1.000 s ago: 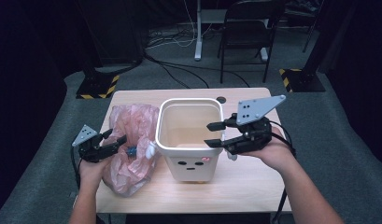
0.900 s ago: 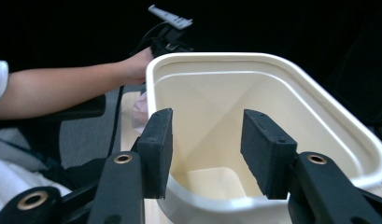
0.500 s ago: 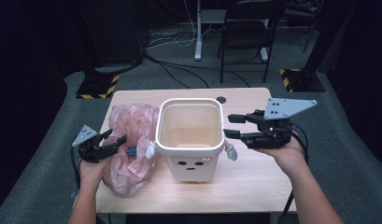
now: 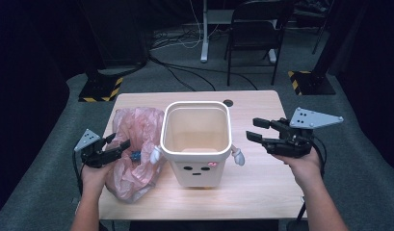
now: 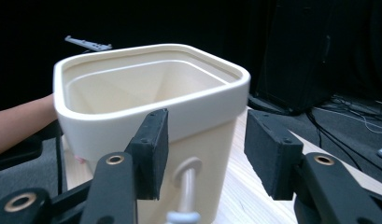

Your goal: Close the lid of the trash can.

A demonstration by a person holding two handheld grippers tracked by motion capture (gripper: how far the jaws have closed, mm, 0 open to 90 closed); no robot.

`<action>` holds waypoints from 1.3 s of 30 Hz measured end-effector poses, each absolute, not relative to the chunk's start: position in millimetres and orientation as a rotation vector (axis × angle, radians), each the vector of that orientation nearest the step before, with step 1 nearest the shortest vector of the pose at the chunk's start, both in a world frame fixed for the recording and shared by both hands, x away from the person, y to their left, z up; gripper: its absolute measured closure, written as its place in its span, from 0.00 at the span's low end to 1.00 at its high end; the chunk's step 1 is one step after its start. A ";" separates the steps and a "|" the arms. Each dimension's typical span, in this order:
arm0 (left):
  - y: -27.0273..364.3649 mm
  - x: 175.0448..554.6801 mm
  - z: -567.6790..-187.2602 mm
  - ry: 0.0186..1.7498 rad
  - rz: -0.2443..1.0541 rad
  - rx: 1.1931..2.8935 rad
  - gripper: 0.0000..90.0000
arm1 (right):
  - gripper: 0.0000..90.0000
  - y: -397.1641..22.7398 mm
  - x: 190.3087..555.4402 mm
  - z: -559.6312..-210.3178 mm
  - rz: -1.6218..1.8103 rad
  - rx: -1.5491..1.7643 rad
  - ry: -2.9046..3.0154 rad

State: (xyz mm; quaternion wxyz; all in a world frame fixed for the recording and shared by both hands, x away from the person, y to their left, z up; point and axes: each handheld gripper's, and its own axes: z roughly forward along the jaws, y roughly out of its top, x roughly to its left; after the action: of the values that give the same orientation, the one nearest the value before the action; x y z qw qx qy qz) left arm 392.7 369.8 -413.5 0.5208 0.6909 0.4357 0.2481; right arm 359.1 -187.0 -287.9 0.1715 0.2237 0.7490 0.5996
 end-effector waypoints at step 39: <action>371.4 393.0 -415.3 1.050 0.597 1.658 0.38 | 0.47 -205.6 370.6 -417.3 1.426 0.971 2.018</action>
State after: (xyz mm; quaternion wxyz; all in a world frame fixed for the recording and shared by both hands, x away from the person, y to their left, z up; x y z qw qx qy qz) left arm 393.0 371.4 -415.3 0.5185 0.6910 0.4378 0.2490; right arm 370.6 -205.6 -417.3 0.2412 0.3548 0.7376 0.5213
